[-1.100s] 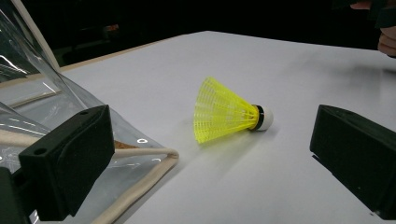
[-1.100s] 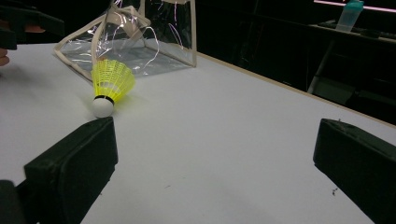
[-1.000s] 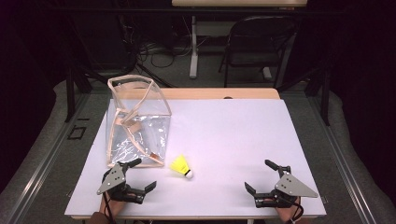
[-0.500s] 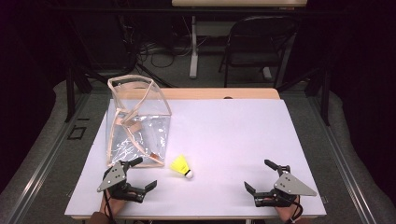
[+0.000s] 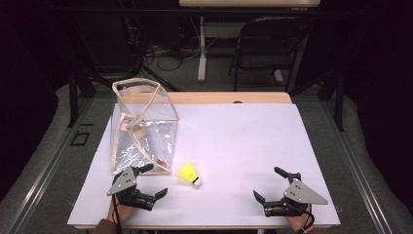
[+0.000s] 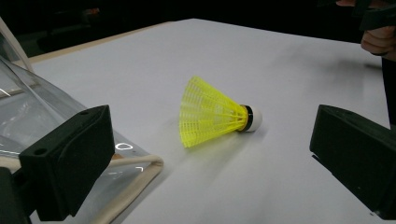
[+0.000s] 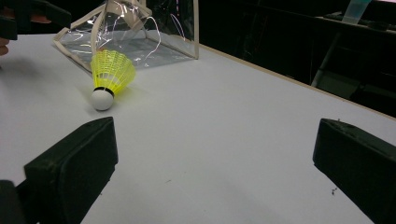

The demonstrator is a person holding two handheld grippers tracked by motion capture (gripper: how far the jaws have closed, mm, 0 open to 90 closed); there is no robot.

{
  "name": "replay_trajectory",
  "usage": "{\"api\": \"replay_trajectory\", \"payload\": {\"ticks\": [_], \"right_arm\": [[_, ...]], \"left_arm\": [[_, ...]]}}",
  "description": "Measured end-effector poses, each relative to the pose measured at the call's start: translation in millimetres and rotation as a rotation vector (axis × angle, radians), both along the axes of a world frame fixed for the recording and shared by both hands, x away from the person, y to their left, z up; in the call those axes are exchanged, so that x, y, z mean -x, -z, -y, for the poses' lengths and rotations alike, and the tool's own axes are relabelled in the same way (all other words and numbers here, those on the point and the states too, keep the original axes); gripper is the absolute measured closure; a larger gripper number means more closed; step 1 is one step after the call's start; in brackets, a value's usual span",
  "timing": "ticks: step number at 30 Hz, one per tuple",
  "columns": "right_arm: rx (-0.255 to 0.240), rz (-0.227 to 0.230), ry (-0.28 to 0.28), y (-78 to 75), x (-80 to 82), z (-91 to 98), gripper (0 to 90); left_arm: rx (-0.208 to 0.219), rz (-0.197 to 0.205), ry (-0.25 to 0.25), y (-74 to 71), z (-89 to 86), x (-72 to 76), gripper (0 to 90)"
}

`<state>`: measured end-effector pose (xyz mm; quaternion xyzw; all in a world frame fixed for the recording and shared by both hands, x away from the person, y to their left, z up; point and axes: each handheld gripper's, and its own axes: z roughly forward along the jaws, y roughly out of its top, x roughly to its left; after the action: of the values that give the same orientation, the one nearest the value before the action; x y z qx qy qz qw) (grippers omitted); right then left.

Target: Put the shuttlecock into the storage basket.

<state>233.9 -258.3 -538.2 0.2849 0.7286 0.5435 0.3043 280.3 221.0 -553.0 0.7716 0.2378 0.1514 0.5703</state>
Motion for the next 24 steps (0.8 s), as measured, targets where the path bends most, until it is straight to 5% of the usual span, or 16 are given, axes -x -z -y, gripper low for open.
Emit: {"api": "replay_trajectory", "payload": {"ticks": [24], "right_arm": [[0.012, -0.005, 0.005, 0.8, -0.9, -0.1, 0.0]], "left_arm": [[-0.052, -0.023, 0.047, -11.7, 24.7, -11.5, 0.0]]}}
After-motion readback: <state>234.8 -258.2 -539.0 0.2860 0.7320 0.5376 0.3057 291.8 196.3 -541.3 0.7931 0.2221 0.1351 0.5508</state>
